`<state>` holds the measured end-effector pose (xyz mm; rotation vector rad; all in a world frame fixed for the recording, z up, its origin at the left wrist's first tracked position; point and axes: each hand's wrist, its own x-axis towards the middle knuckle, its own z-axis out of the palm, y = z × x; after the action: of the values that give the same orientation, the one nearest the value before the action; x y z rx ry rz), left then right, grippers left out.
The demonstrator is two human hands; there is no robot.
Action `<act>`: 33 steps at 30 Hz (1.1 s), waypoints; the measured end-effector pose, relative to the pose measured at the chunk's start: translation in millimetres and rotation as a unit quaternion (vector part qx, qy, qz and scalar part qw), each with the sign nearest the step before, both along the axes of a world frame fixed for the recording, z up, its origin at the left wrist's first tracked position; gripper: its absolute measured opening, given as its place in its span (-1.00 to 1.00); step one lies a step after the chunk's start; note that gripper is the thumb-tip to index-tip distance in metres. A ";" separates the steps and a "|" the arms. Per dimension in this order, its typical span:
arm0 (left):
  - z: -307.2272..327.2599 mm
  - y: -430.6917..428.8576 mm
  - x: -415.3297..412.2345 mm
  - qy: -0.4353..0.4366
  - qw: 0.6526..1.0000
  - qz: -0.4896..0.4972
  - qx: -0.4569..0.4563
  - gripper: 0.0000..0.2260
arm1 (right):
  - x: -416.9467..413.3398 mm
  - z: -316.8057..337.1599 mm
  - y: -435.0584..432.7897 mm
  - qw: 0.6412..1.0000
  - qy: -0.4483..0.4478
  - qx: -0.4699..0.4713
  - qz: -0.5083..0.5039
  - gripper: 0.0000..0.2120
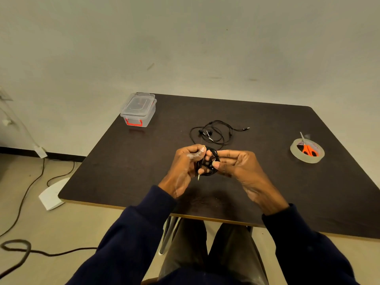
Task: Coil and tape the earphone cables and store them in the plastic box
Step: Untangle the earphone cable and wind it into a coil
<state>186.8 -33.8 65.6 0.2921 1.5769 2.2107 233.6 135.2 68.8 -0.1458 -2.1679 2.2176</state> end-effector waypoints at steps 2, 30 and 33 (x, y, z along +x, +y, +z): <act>-2.0 1.3 -0.1 0.019 1.000 0.020 -0.011 -0.77 | -1.4 -4.2 0.9 0.999 -0.025 -0.025 -0.013 -0.71; -17.4 -5.5 -8.9 -0.180 0.978 -0.088 0.062 -0.73 | -5.6 -0.8 15.5 0.998 -0.005 0.061 0.010 -0.82; -22.5 -4.5 -9.0 -0.165 0.982 -0.086 0.038 -0.81 | -5.8 -3.0 19.1 0.997 0.007 0.073 0.012 -0.83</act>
<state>177.8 -38.3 43.2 0.0725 1.2437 2.0633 227.7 154.3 65.8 -0.0999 -2.3258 2.0564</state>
